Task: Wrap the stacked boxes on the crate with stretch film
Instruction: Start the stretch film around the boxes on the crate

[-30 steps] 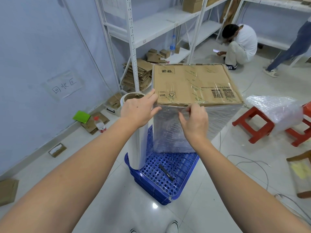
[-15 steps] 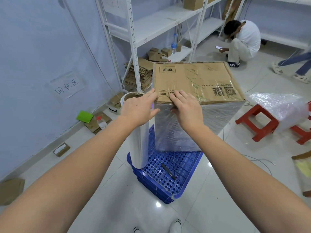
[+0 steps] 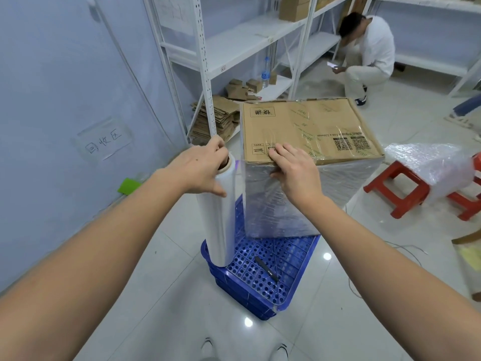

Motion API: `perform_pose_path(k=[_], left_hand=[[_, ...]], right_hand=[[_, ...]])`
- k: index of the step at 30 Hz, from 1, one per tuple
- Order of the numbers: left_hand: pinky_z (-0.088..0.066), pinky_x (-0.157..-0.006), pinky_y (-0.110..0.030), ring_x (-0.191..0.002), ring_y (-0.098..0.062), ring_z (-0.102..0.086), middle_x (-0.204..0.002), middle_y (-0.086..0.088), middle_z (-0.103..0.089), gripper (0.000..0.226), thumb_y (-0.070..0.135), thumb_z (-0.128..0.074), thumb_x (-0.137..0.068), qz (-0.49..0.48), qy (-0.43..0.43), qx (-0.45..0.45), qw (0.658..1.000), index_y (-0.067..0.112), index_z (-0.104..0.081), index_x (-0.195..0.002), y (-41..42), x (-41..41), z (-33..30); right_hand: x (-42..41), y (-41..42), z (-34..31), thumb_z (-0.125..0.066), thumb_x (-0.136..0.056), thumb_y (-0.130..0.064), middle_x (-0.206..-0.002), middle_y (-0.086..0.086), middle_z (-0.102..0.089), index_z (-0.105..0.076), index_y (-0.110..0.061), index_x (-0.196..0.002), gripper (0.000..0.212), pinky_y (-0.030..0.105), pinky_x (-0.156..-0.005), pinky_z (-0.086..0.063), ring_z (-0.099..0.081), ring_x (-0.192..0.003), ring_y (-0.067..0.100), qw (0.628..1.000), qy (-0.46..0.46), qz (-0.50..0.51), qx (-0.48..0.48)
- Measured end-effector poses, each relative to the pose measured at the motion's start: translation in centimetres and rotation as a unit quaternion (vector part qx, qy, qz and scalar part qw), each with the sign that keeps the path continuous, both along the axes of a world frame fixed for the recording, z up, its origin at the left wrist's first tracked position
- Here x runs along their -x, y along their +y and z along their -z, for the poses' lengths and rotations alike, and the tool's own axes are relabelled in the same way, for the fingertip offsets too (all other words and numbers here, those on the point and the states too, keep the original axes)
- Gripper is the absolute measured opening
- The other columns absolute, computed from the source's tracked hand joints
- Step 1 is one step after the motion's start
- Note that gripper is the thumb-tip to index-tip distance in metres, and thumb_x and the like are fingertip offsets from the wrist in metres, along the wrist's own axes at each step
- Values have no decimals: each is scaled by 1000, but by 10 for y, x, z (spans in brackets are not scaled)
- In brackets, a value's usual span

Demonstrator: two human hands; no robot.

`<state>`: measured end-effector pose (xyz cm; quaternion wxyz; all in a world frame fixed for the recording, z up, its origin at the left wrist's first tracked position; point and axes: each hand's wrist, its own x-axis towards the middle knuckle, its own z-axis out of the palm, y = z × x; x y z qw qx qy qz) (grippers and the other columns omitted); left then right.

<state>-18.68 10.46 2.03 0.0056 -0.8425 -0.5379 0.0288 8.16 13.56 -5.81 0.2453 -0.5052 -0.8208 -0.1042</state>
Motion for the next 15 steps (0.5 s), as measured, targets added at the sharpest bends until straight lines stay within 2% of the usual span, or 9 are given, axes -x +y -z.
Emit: perform_pose_path(k=[2,4,7,9,12,15], left_hand=[[-46,-66,-38,-78,-25,-54,-122,1,-37,65,70,-78,-73,27,22,-14,999,18,-42,-89,-1,2,2],[-46,-71,-38,-89,-25,-56,-111,0,-46,60,68,-74,-80,53,30,-6,998,20,-40,-91,0,8,4],[-38,-66,-36,-86,-24,-51,-93,4,-47,61,59,-80,-79,91,40,22,995,19,-42,-103,0,21,5],[-39,-64,-36,-81,-22,-46,-81,10,-37,63,55,-81,-80,113,44,34,992,18,-40,-108,1,26,3],[-34,-64,-36,-80,-21,-38,-77,12,-27,62,55,-80,-82,126,37,34,991,15,-40,-108,0,22,0],[-38,-64,-36,-81,-23,-42,-81,5,-38,63,60,-79,-80,116,32,29,992,18,-38,-101,2,19,4]], right_hand=[[3,-2,-3,-84,-73,-9,-138,6,-58,-59,-16,-132,64,45,-109,-38,-49,-131,27,1000,1,12,5],[11,-8,-13,-85,-71,-9,-140,8,-56,-58,-14,-130,65,46,-111,-35,-47,-133,28,998,-17,43,30],[28,-15,-28,-86,-72,-32,-151,6,-43,-52,-15,-132,71,47,-118,-25,-34,-141,25,989,-51,94,98],[36,-15,-31,-85,-70,-39,-151,6,-42,-51,-15,-127,70,46,-118,-23,-32,-142,25,986,-62,111,106],[38,-17,-34,-83,-72,-35,-133,3,-55,-53,-13,-116,57,40,-106,-32,-45,-123,24,989,-44,117,84],[36,-23,-37,-85,-70,-31,-127,4,-56,-54,-10,-117,61,40,-101,-34,-46,-114,25,991,-11,110,75]])
